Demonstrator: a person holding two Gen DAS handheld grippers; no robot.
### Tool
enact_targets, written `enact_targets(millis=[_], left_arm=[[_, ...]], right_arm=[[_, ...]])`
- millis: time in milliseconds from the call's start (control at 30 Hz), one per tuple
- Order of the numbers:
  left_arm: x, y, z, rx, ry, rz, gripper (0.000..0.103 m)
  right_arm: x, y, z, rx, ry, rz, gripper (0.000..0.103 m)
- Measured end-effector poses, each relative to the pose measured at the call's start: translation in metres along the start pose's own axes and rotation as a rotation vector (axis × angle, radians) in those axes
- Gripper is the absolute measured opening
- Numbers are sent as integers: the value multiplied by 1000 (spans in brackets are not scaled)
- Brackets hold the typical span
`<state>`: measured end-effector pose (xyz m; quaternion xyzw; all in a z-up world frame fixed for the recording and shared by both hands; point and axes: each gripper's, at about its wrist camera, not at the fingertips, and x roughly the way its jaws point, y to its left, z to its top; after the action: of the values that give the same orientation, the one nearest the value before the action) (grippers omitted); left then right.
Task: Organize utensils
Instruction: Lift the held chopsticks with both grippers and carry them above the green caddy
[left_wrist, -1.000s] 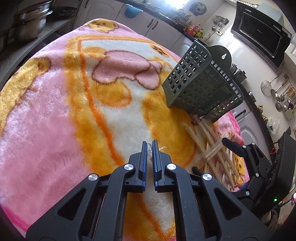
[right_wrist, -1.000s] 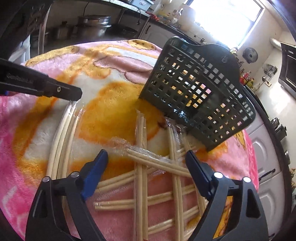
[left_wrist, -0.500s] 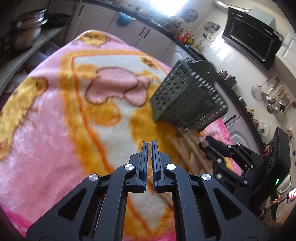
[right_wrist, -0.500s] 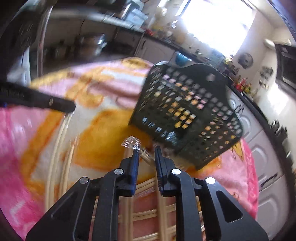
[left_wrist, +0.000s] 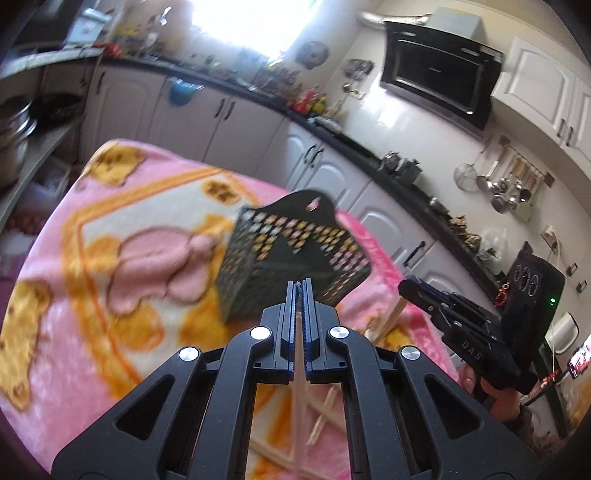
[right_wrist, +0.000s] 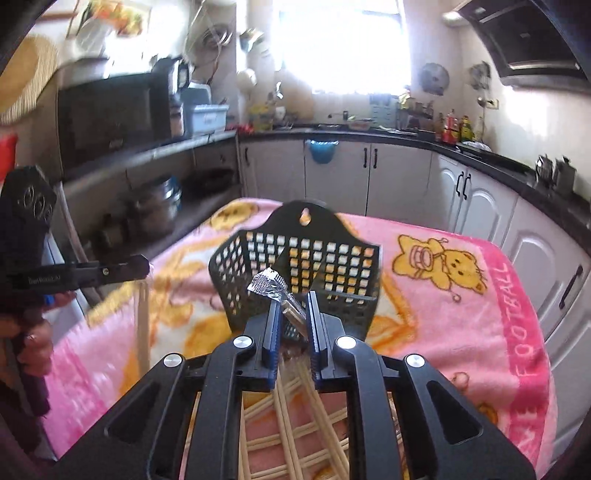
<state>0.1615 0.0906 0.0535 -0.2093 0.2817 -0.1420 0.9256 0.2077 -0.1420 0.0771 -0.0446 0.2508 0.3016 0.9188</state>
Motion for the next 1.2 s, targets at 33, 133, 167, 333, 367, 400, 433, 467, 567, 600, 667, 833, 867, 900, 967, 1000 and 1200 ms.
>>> enact_targets(millis=[33,133,167,333,367,400,433,467,567,600,667,833,867,900,967,1000,1200], left_arm=[[1,-5,4,11,-5,-12,1],[2,-21,15,43,-22,-46,1],[2,-25,18,52,-28,-54,1],[0,-44,36,93,-65,-90,0],[-1,-47,40,99,-75,-97,0],[-1,-51,45,105,-85,-102,0],[-3,-53,48,110,-92,-106,0],[-4,-57,53,119,-104,-109,0],[-7,-65,67,135,-133,-122,0],[-7,-69,72,140,-142,-128,0],[-8,-74,80,147,-158,-137,0],[-13,-87,101,155,-215,-158,0],[-16,-88,105,151,-228,-163,0],[-17,-90,110,151,-240,-167,0],[-19,-93,119,154,-264,-163,0],[-18,-94,124,155,-274,-160,0],[-10,-94,141,179,-304,-106,0]], right_arm=[[-4,-4,3,12,-13,2,12],[-16,-9,12,39,-47,18,8],[-19,-10,14,44,-57,22,7],[-32,-15,34,72,-102,48,5],[-35,-15,39,76,-117,58,5],[-37,-14,43,73,-127,58,5],[-39,-14,47,70,-142,58,5],[-41,-13,51,71,-155,61,5],[-49,-12,68,66,-200,71,5],[-51,-13,73,65,-215,77,5],[-55,-13,84,66,-243,82,5],[-67,-14,107,51,-316,84,5],[-69,-14,112,47,-328,83,5],[-69,-16,115,44,-338,81,5],[-70,-18,125,43,-357,79,5],[-70,-19,128,42,-362,74,5],[-56,-29,142,40,-383,38,5]])
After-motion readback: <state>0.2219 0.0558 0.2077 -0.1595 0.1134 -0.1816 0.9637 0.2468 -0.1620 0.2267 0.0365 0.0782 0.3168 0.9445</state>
